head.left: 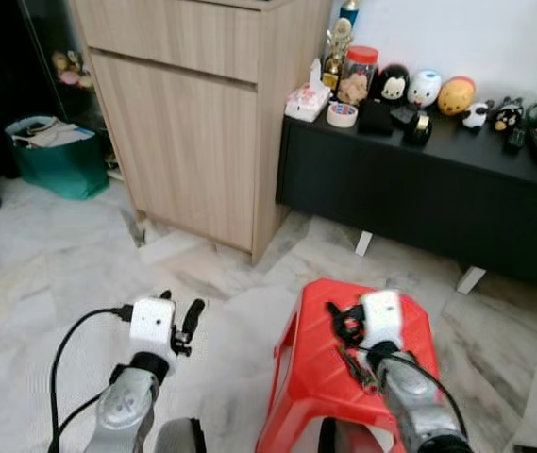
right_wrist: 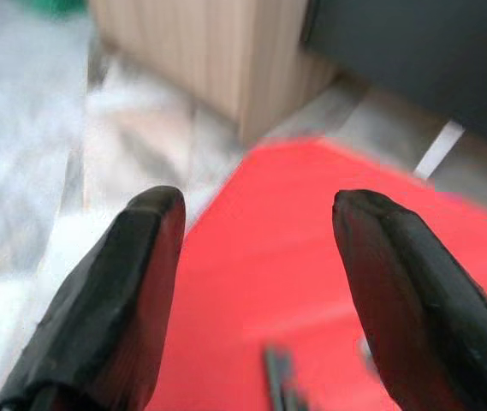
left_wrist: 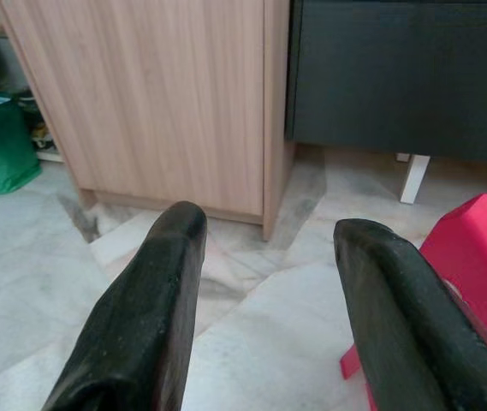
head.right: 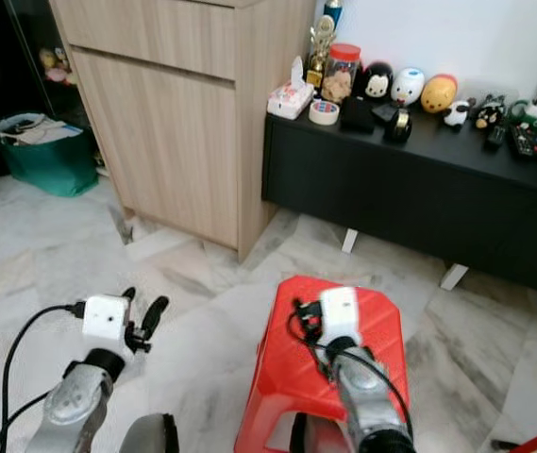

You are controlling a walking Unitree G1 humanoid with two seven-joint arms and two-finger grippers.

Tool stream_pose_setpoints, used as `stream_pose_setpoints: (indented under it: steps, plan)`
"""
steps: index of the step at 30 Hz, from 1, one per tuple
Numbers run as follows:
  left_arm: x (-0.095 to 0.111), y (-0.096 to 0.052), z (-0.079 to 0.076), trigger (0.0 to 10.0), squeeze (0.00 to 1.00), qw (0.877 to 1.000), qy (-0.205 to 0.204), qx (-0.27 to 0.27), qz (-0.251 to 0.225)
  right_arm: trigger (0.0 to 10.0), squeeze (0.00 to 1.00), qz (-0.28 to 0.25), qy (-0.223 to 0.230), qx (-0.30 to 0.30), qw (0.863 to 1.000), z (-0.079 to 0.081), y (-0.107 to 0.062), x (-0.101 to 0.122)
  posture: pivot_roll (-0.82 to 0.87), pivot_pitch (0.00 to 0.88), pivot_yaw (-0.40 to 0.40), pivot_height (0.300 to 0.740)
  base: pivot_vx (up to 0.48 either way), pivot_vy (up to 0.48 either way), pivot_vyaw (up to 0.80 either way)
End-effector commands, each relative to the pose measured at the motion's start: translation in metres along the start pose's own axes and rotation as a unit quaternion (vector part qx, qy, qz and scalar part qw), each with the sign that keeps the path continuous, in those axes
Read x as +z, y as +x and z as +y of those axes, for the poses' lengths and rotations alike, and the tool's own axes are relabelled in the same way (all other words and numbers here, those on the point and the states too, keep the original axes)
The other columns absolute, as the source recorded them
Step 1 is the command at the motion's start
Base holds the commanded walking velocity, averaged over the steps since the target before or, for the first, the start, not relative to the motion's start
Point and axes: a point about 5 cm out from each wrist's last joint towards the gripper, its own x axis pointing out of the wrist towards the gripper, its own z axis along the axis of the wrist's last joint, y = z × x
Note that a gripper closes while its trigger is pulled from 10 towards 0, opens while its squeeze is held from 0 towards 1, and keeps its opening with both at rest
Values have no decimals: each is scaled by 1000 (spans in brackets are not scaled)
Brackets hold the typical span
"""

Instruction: Hang keys on a hook

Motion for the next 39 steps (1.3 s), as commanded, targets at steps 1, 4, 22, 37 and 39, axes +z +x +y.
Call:
stream_pose_setpoints:
  steps: [1,4,22,37,39]
  plan:
    - [0,1,-3,10000,0,1000,-1,-6,3,10000,0,40,-10,-9,999,-9,-4,-13,49,0,-69,586,0,0,0]
    - [-2,-1,-4,10000,0,1000,-2,-8,6,10000,0,72,-16,-17,997,-14,-7,-20,49,0,-69,586,0,0,0]
    - [-1,0,-5,10000,0,1000,-2,-13,7,10000,0,146,3,15,989,-11,-7,-36,53,0,-67,586,0,0,0]
    - [-1,1,-5,10000,0,1000,-1,-16,8,3569,0,219,-14,26,975,-13,-10,-49,54,0,-66,586,0,0,0]
    - [-1,1,-5,10000,0,1000,0,-16,9,0,0,223,-13,22,974,-13,-11,-50,54,0,-66,586,0,0,0]
